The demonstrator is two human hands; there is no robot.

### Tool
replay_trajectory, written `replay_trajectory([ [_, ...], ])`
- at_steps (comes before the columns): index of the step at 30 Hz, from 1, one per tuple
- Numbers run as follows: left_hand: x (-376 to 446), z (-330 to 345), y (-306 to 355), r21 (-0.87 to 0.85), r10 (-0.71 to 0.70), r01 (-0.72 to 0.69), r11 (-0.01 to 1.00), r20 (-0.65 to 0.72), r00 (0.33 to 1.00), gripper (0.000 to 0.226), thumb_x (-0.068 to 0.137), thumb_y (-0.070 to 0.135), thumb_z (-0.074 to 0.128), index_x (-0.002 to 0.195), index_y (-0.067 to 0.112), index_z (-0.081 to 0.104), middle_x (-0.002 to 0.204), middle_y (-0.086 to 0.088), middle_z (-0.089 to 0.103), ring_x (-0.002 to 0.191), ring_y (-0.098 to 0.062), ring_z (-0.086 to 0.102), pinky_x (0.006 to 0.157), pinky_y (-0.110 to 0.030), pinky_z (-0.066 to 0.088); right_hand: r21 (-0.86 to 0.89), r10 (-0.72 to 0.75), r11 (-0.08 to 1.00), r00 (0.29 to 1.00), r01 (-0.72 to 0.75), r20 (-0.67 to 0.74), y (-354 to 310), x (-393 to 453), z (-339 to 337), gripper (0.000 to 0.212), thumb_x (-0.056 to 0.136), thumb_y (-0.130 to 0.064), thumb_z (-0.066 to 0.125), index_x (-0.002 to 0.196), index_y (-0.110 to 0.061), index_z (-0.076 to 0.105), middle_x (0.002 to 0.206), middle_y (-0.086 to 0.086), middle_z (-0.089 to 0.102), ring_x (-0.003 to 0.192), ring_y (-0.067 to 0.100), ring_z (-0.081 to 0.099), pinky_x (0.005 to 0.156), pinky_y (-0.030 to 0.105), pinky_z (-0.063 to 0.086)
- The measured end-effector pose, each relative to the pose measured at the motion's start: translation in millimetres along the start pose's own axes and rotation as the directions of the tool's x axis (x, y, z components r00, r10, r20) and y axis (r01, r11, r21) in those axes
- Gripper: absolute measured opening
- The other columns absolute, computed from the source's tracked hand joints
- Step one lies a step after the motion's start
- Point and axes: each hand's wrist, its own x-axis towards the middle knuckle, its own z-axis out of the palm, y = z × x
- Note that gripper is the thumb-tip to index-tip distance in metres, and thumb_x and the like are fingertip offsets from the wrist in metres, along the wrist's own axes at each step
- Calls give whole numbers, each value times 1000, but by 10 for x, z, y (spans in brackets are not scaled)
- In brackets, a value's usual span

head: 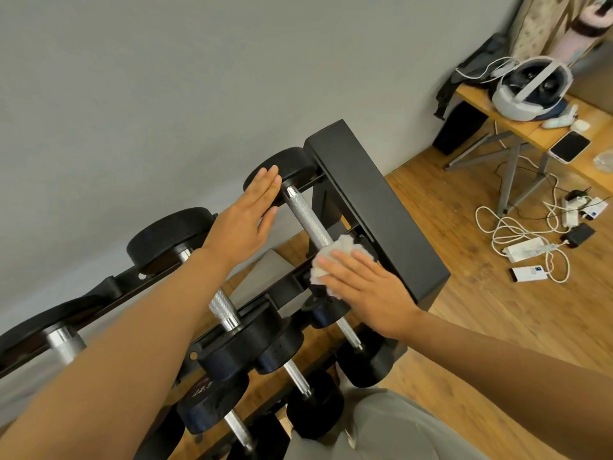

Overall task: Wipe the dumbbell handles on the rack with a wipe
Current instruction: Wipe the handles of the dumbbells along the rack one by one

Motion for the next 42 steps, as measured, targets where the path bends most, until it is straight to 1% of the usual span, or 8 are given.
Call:
replay_trajectory([
  [5,9,2,63,-9,-35,35,999,-8,999,57,103,33,35,155,11,30,164,4,17,151,-15,17,93,-30,49,396,432,838,900,-375,-62,-165,-9,-2,47,105,-27,33,151,-15,26,158,4,26,149,18,18,119,43,23],
  [10,4,-14,69,-5,-19,19,1000,-19,1000,56,103,31,36,154,10,30,164,3,17,150,-15,18,89,-24,48,559,756,462,635,-688,156,-122,381,-105,58,104,-40,27,156,-17,13,161,2,19,113,-14,31,85,-4,33],
  [13,6,15,90,-25,-40,40,999,-26,999,55,103,28,40,154,10,29,163,5,15,150,-15,17,92,-25,48,526,791,442,592,-727,153,-256,367,-68,60,104,-46,19,155,-15,11,157,9,25,136,18,36,107,28,42],
  [17,2,25,100,-36,-53,52,998,-34,998,55,103,28,39,154,10,30,163,6,14,150,-15,17,98,-30,47,330,713,644,698,-690,67,-557,196,131,55,104,-27,28,149,2,20,154,24,26,144,38,20,115,55,24],
  [25,8,12,131,-16,-80,80,997,-7,997,54,104,25,42,154,10,28,163,5,14,151,-15,15,99,-29,45,191,701,675,700,-712,132,-268,538,-32,62,104,-39,12,148,0,31,154,20,32,146,35,24,120,48,19],
  [33,6,-2,191,-9,-125,125,992,11,992,56,104,23,45,155,10,26,164,5,12,151,-15,12,104,-31,41,81,460,882,885,-465,69,-465,-53,50,55,107,-40,15,153,-9,15,161,16,14,149,35,10,120,48,10],
  [39,10,38,237,3,-161,161,987,16,987,56,104,24,45,155,9,26,165,2,13,151,-13,8,108,-34,40,214,616,754,782,-620,94,-212,284,-26,62,103,-52,19,153,-15,15,160,7,20,148,22,8,120,38,10],
  [42,9,65,292,23,-190,190,981,-3,982,57,104,28,43,155,8,24,165,-1,12,151,-14,7,109,-33,39,251,540,805,839,-537,62,-221,182,-25,51,106,-38,21,151,-16,26,159,4,23,149,26,13,123,36,5],
])
